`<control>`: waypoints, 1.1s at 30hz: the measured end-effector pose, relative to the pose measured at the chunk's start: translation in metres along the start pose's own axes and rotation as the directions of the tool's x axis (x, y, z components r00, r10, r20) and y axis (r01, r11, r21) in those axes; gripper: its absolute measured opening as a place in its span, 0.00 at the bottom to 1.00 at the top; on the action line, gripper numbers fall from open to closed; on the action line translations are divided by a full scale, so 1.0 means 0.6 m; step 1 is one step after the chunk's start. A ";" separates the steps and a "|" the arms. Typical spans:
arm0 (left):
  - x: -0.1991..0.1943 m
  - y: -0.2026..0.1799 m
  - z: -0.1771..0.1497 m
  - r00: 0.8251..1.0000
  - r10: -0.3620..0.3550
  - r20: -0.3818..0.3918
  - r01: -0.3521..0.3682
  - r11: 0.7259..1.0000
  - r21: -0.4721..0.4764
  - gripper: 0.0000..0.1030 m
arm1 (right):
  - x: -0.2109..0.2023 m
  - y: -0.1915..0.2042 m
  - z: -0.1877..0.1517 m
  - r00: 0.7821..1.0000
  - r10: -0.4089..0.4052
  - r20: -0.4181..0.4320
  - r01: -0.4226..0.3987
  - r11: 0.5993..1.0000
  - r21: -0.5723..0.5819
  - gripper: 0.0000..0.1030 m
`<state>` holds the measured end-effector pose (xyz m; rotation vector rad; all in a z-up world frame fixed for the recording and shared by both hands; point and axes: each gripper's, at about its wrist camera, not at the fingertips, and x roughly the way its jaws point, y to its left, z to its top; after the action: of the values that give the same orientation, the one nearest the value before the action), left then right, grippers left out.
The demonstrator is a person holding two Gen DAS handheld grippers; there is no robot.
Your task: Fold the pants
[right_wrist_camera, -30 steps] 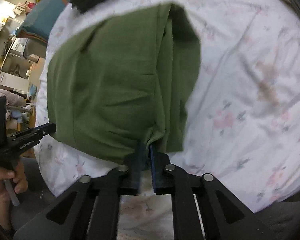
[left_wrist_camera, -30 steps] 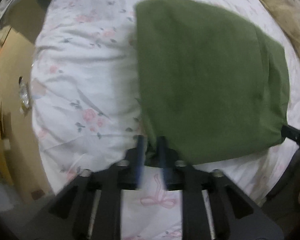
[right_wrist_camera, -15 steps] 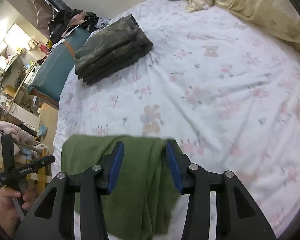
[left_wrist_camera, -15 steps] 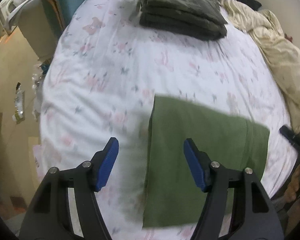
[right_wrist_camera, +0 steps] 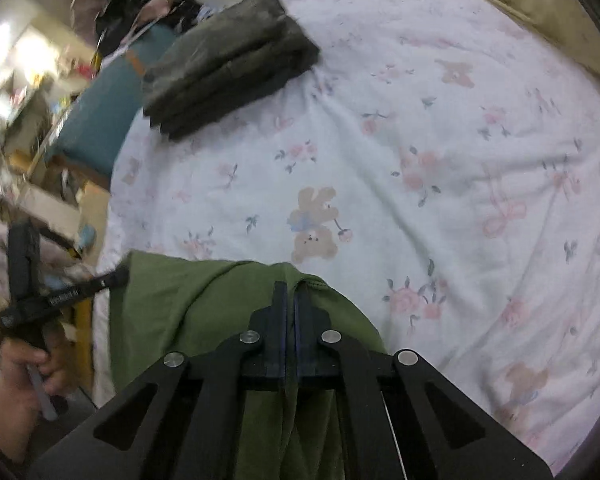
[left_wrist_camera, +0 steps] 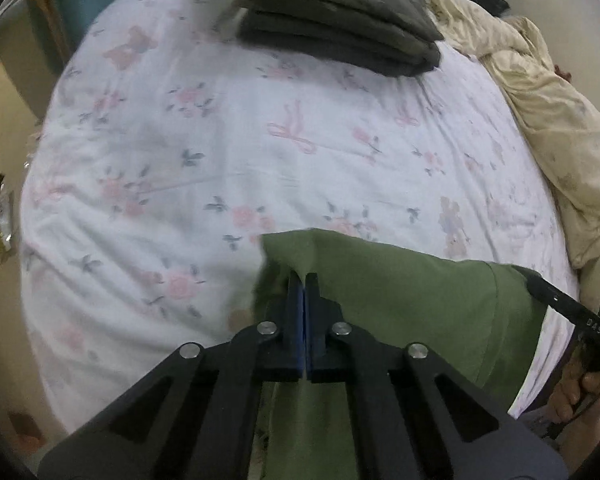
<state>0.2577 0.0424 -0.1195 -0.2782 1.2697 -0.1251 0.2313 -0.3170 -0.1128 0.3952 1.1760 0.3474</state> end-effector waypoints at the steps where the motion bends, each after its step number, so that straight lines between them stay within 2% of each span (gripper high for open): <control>1: 0.000 0.004 0.000 1.000 0.001 0.001 -0.001 1.000 -0.006 0.00 | -0.004 -0.012 -0.001 1.000 -0.010 0.013 0.009 0.999 0.030 0.01; 5: 0.005 -0.003 -0.004 0.999 0.035 0.004 -0.035 0.999 0.016 0.00 | 0.018 -0.044 -0.003 1.000 -0.001 -0.030 0.005 0.991 0.136 0.01; 8: 0.001 -0.004 -0.002 0.998 0.053 0.024 -0.053 0.999 0.002 0.03 | 0.012 -0.032 -0.005 0.999 -0.039 -0.022 0.041 0.994 0.105 0.01; 10: -0.003 0.000 -0.003 0.998 0.050 0.034 -0.050 0.999 -0.006 0.04 | 0.001 -0.028 -0.006 1.000 -0.018 0.004 0.017 0.994 0.105 0.03; 11: -0.002 0.006 -0.002 0.999 0.031 0.019 -0.030 0.999 -0.031 0.15 | -0.001 -0.030 -0.004 1.000 -0.003 0.002 0.003 0.994 0.109 0.09; 12: 0.000 0.012 -0.001 1.000 0.012 0.003 -0.011 0.998 -0.056 0.25 | -0.004 -0.035 -0.002 1.000 0.019 -0.008 -0.017 0.992 0.124 0.10; 13: 0.000 0.019 0.000 1.000 -0.012 -0.003 0.012 0.997 -0.081 0.40 | -0.005 -0.039 0.002 0.999 0.048 -0.011 -0.046 0.989 0.143 0.11; 15: -0.001 0.028 0.008 1.000 -0.024 0.015 0.025 0.993 -0.114 0.44 | -0.008 -0.047 0.010 0.997 0.079 -0.001 -0.077 0.982 0.173 0.29; 16: 0.001 0.031 0.015 1.000 -0.015 0.016 0.016 0.993 -0.118 0.44 | -0.008 -0.049 0.016 0.997 0.079 0.006 -0.078 0.980 0.184 0.33; 17: 0.004 0.032 0.021 1.000 -0.013 0.011 0.015 0.992 -0.122 0.44 | -0.004 -0.053 0.024 0.997 0.082 0.012 -0.083 0.977 0.194 0.38; 20: 0.027 0.031 0.038 0.999 -0.044 -0.019 0.041 0.990 -0.134 0.43 | 0.025 -0.055 0.036 0.993 0.109 -0.035 -0.100 0.972 0.211 0.38; 22: 0.045 0.024 0.046 0.998 -0.046 -0.032 0.042 0.993 -0.113 0.41 | 0.050 -0.054 0.038 0.992 0.097 -0.080 -0.078 0.975 0.206 0.38; 23: 0.052 0.020 0.049 0.998 -0.054 -0.034 0.050 0.993 -0.103 0.28 | 0.061 -0.053 0.037 0.992 0.087 -0.087 -0.068 0.979 0.194 0.35; 25: 0.062 0.013 0.053 0.996 -0.078 -0.046 0.074 0.994 -0.085 0.09 | 0.073 -0.049 0.037 0.995 0.056 -0.081 -0.042 0.985 0.169 0.19; 26: 0.063 0.011 0.053 0.996 -0.075 -0.048 0.071 0.995 -0.076 0.04 | 0.073 -0.045 0.037 0.996 0.039 -0.076 -0.027 0.988 0.152 0.08; 27: 0.063 0.006 0.051 0.996 -0.077 -0.048 0.074 0.995 -0.060 0.02 | 0.072 -0.040 0.038 0.997 0.026 -0.072 -0.016 0.991 0.129 0.04; 30: 0.053 -0.012 0.045 0.999 -0.037 -0.038 0.037 0.999 0.014 0.00 | 0.055 -0.025 0.037 0.999 -0.017 -0.043 0.019 0.998 0.066 0.02; 32: 0.040 -0.004 0.046 1.000 -0.024 -0.009 0.024 1.000 -0.010 0.00 | 0.040 -0.029 0.035 1.000 -0.019 -0.011 0.020 0.996 0.085 0.01; 33: 0.039 0.003 0.046 0.999 -0.043 -0.010 0.043 0.999 -0.031 0.00 | 0.034 -0.039 0.033 0.999 -0.034 0.011 0.032 0.993 0.118 0.01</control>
<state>0.2909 0.0420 -0.1339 -0.3316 1.2778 -0.1443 0.2579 -0.3303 -0.1338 0.4792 1.1924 0.2474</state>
